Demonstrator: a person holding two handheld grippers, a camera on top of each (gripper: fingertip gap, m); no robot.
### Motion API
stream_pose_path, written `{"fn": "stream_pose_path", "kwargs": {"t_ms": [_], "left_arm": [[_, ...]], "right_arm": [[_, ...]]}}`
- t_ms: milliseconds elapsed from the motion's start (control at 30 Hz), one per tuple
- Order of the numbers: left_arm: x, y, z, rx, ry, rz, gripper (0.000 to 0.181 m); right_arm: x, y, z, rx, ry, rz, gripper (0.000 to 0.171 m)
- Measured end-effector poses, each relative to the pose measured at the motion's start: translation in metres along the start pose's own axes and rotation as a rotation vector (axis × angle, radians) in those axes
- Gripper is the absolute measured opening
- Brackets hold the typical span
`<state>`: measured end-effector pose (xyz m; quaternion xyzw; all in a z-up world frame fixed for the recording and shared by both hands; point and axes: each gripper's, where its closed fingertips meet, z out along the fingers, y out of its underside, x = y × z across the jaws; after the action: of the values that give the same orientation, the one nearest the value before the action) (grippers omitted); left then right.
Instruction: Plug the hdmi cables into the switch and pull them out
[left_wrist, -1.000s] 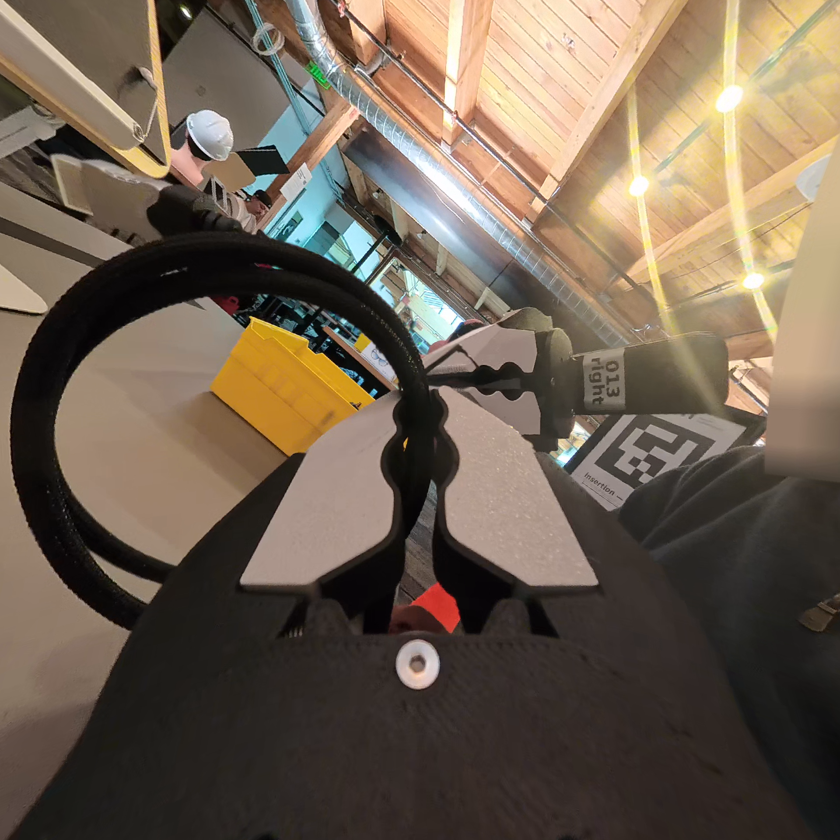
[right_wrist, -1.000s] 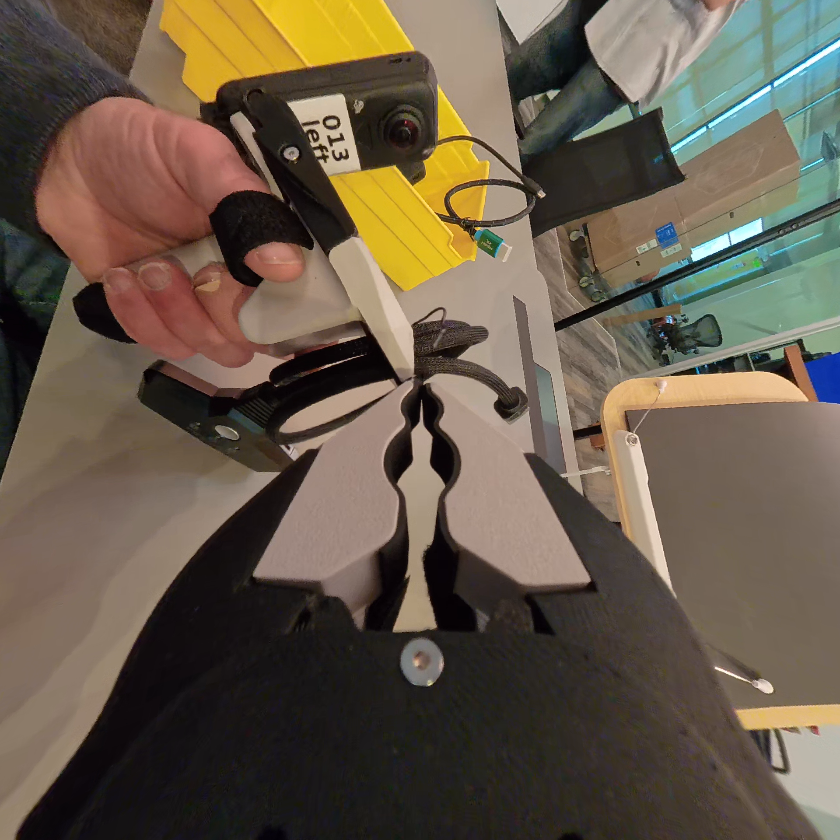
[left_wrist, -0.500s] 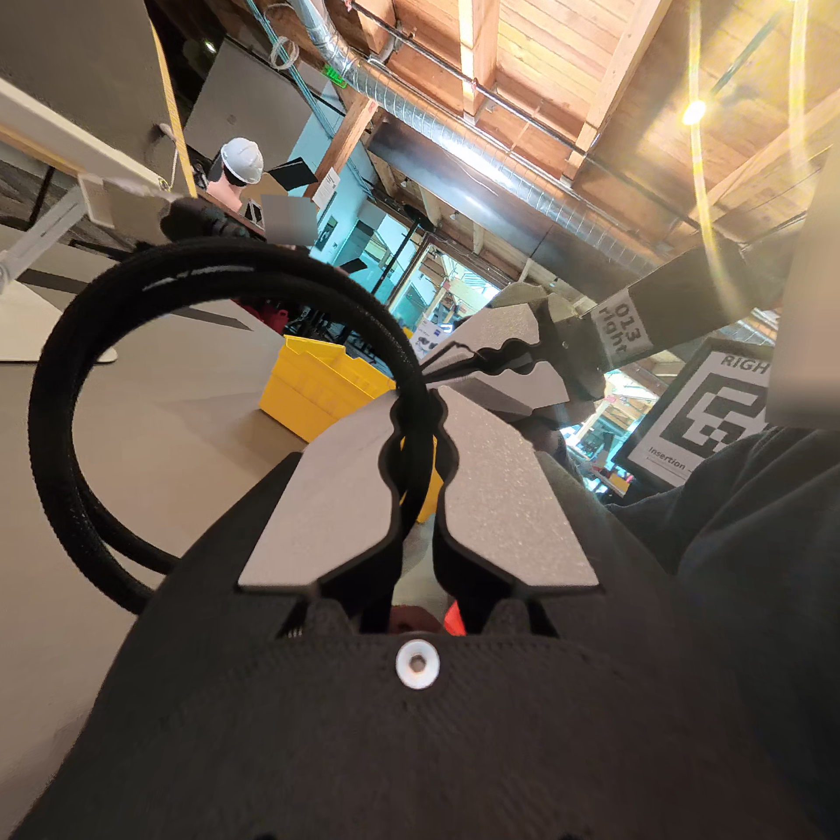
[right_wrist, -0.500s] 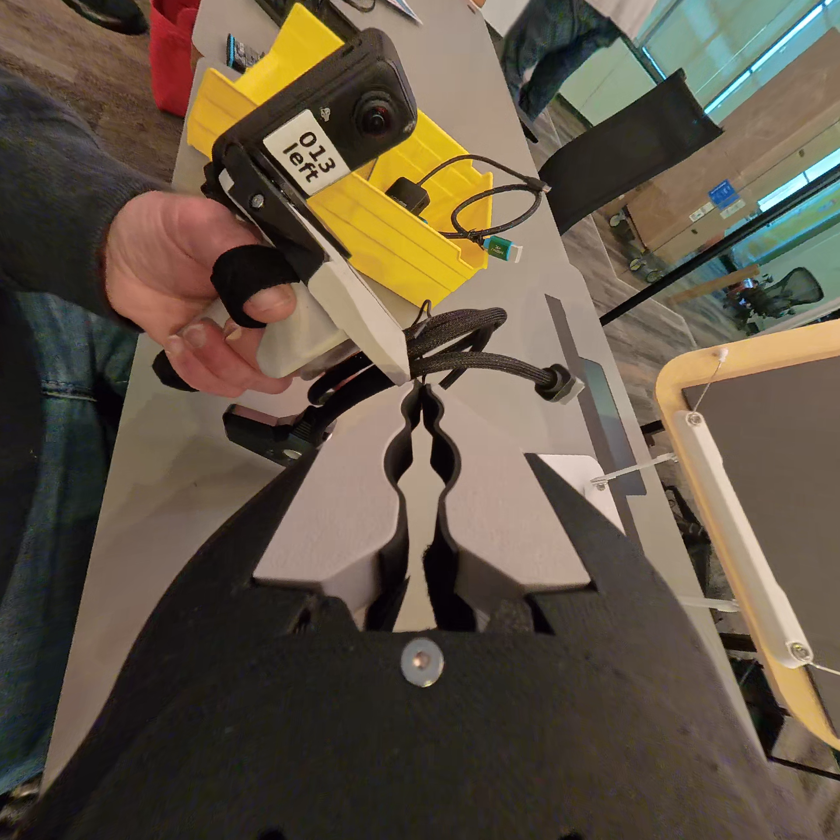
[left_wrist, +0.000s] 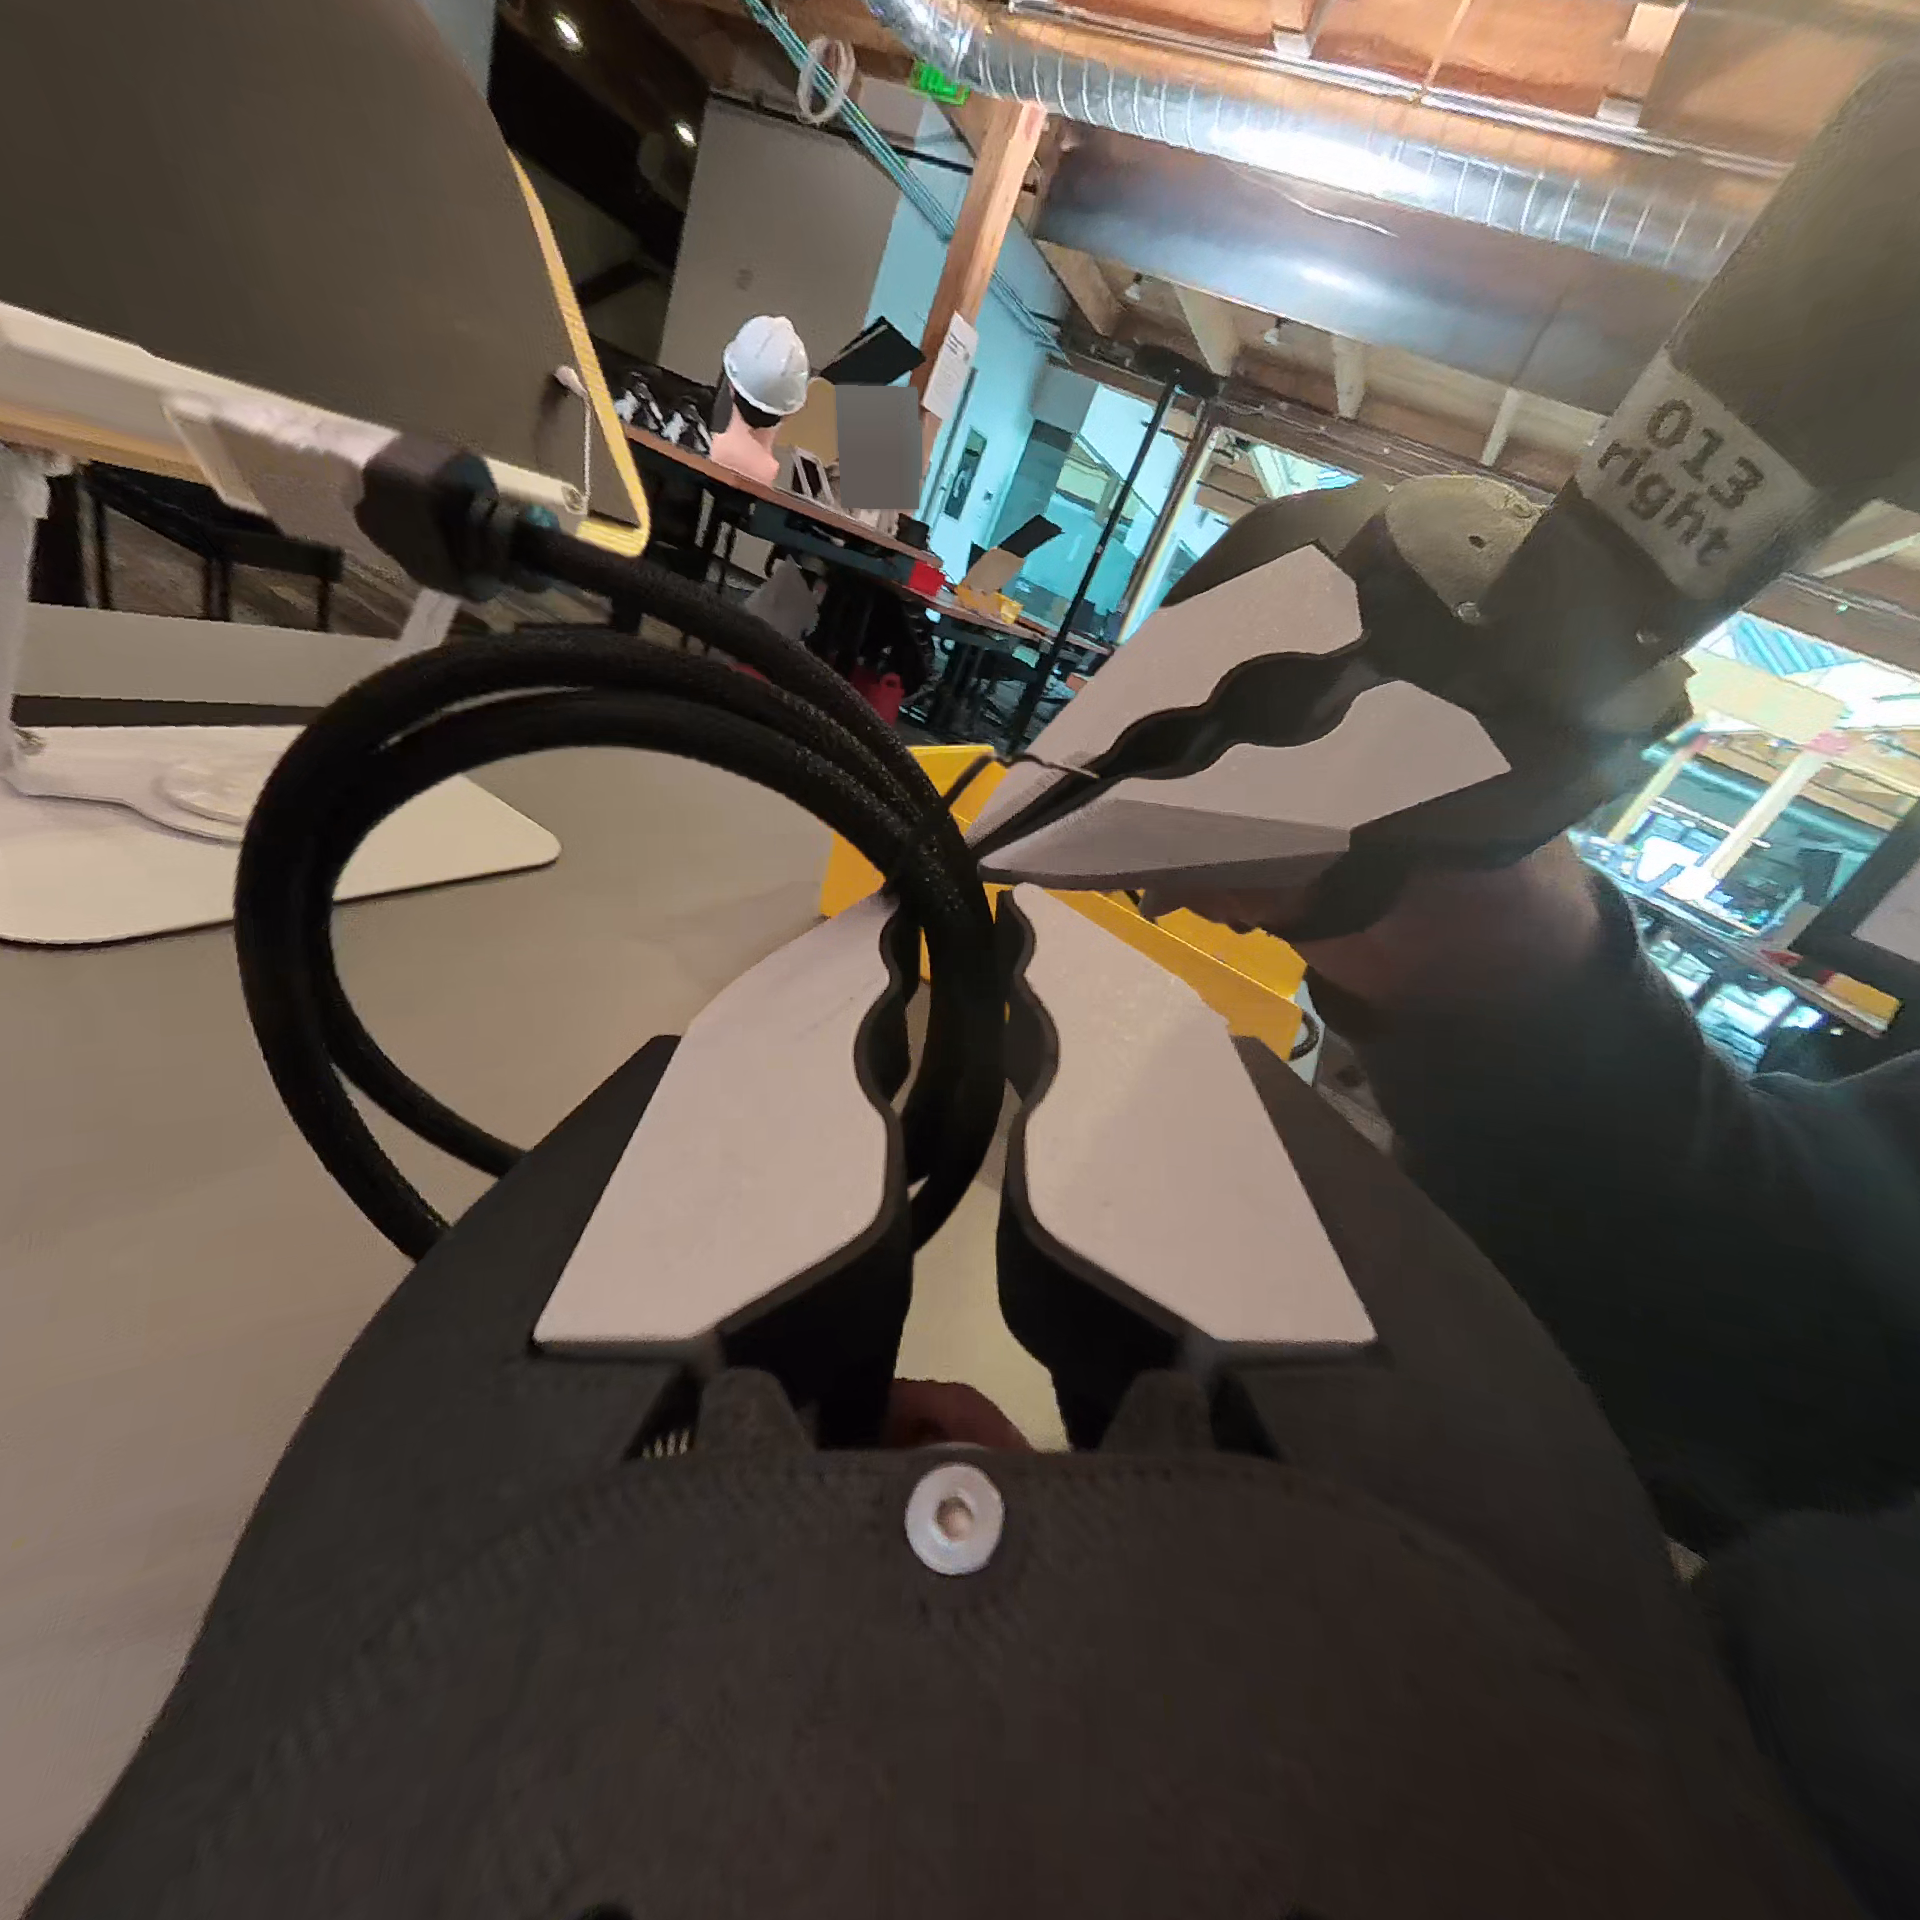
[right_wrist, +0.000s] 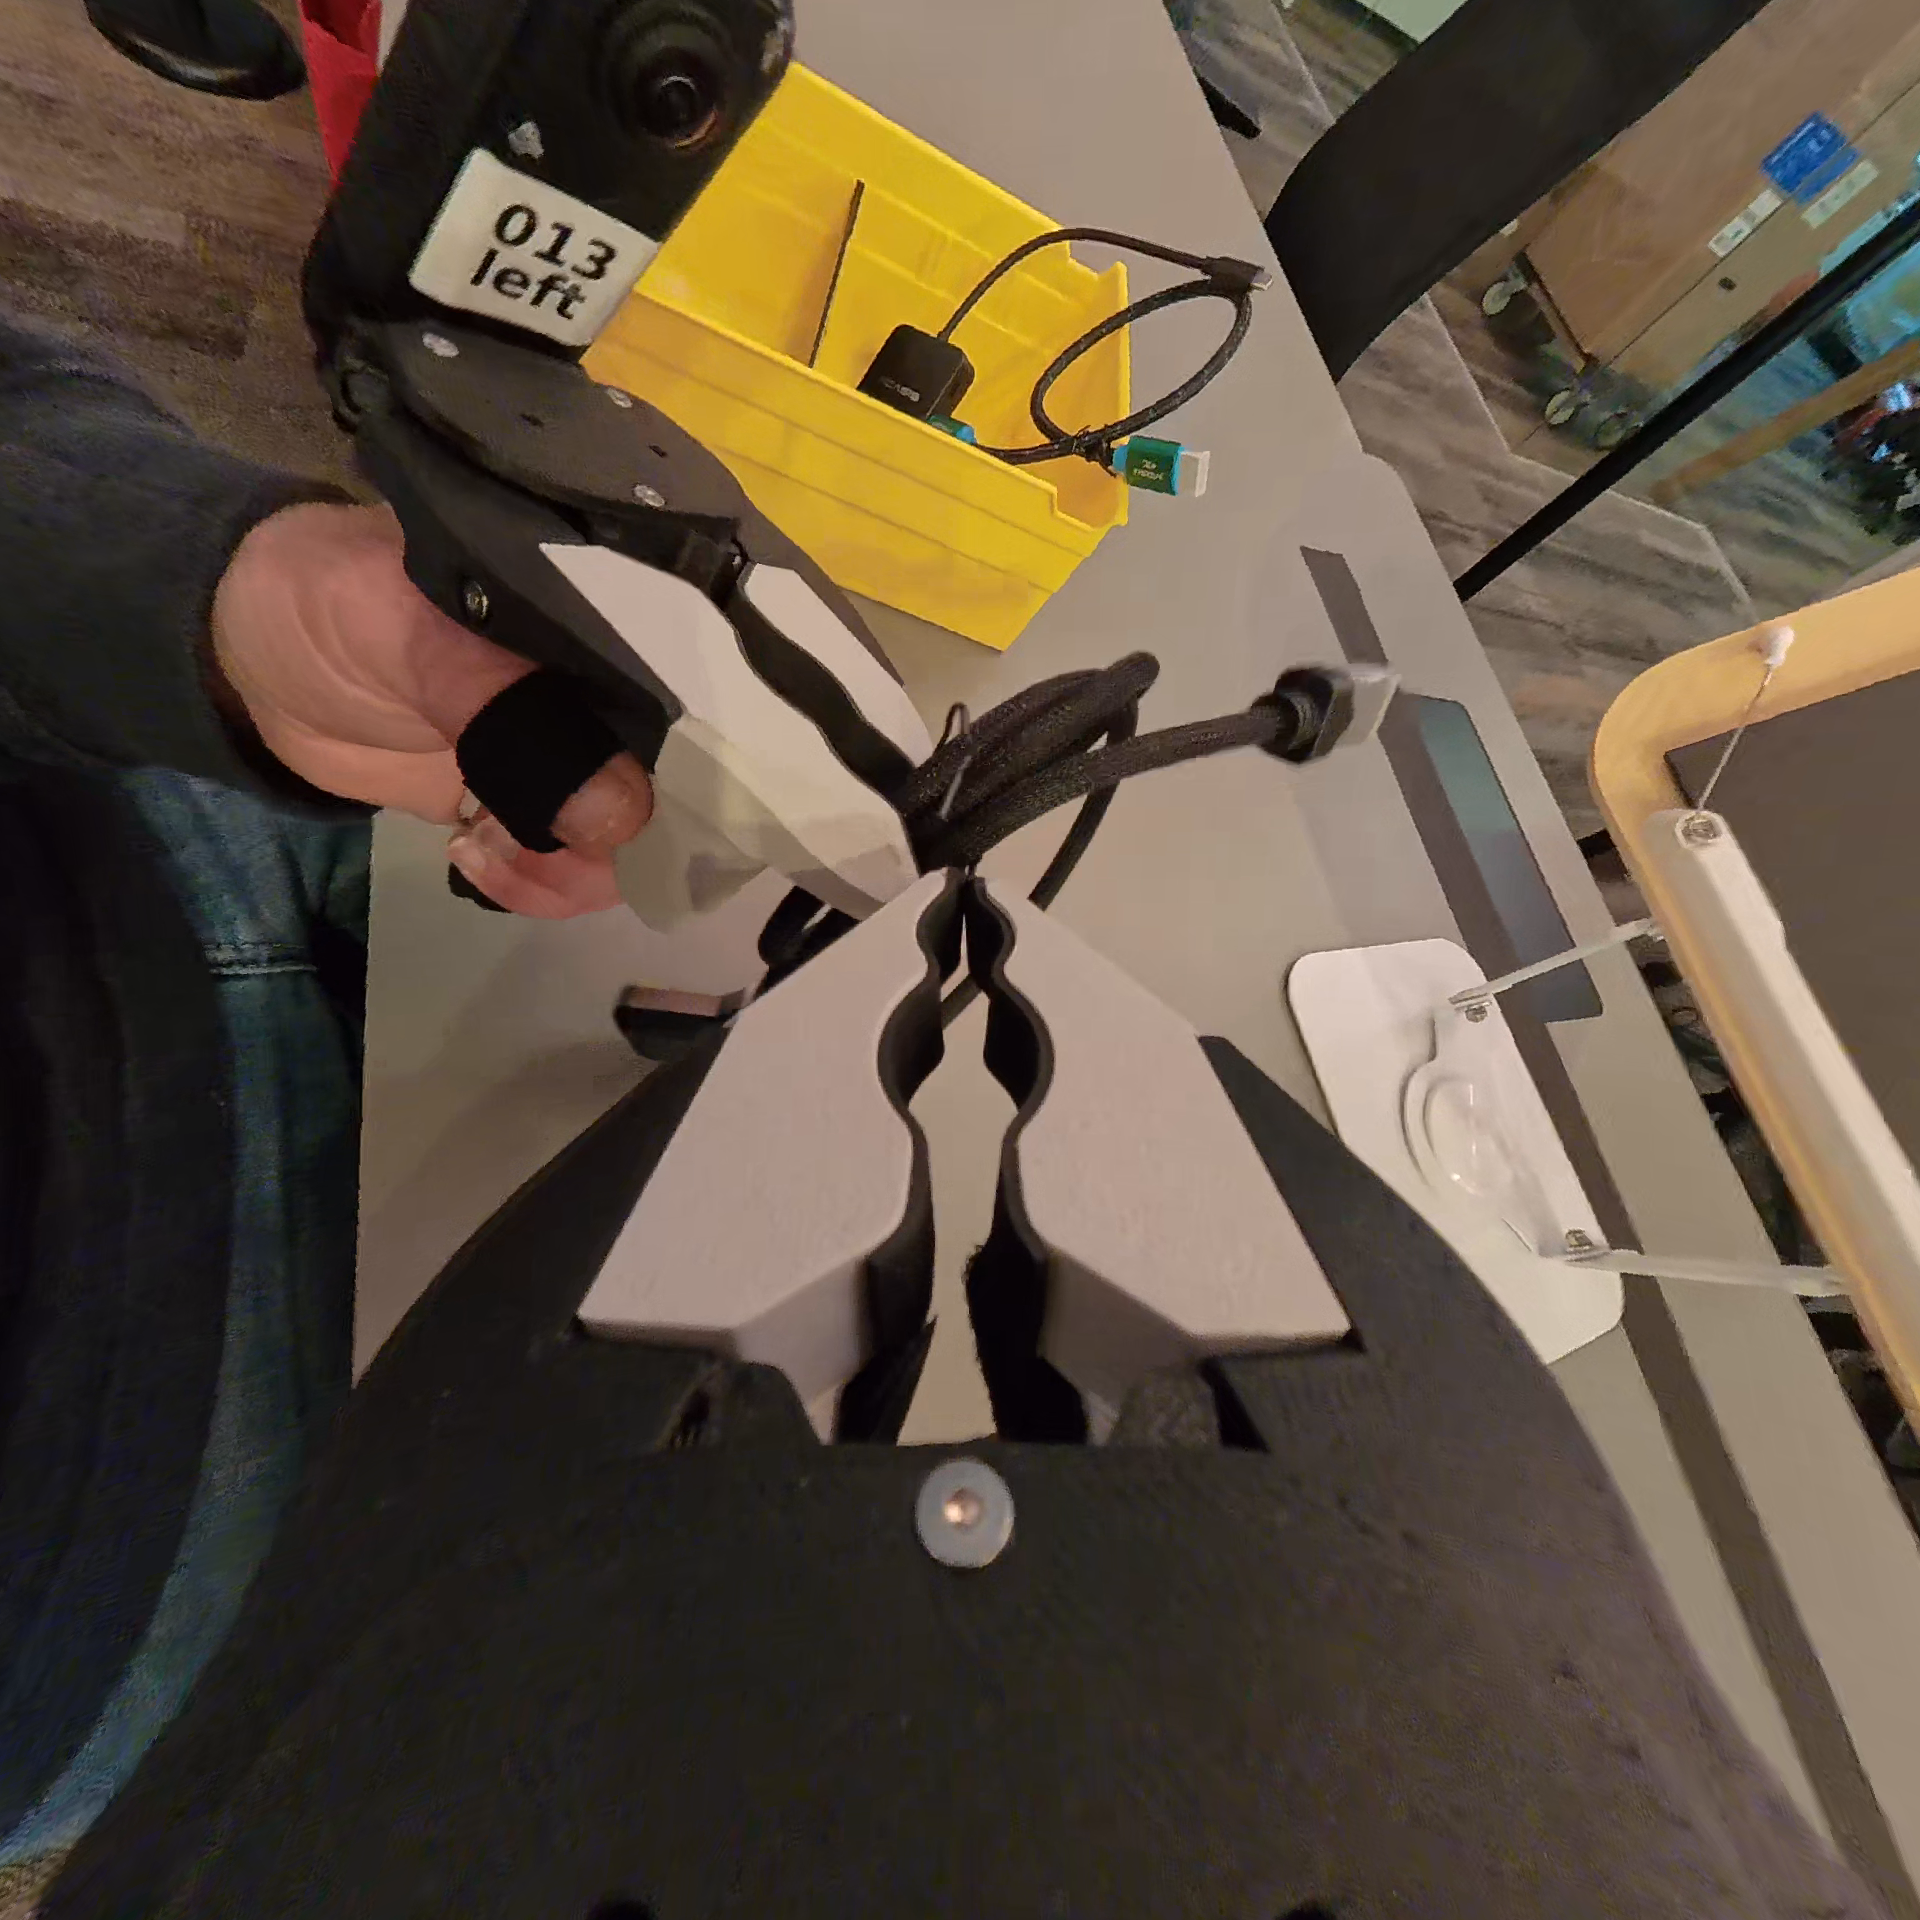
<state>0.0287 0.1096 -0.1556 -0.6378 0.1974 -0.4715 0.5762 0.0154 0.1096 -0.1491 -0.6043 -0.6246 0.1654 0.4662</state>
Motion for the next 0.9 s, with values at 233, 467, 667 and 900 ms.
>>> {"fn": "stream_pose_path", "kwargs": {"t_ms": [233,467,667,900], "left_arm": [[-0.014,-0.003,-0.002,-0.012,-0.196,0.209,0.008],[-0.018,-0.01,-0.003,-0.002,-0.343,0.444,0.007],[-0.02,-0.017,-0.005,0.017,-0.443,0.619,0.007],[-0.014,-0.022,-0.004,0.033,-0.492,0.803,0.007]], "right_arm": [[-0.002,-0.006,0.003,0.046,-0.037,0.124,0.0],[0.001,-0.011,0.003,0.152,-0.06,0.315,0.0],[-0.002,-0.015,0.002,0.28,-0.13,0.477,0.003],[-0.006,-0.023,-0.006,0.376,-0.247,0.578,0.029]]}}
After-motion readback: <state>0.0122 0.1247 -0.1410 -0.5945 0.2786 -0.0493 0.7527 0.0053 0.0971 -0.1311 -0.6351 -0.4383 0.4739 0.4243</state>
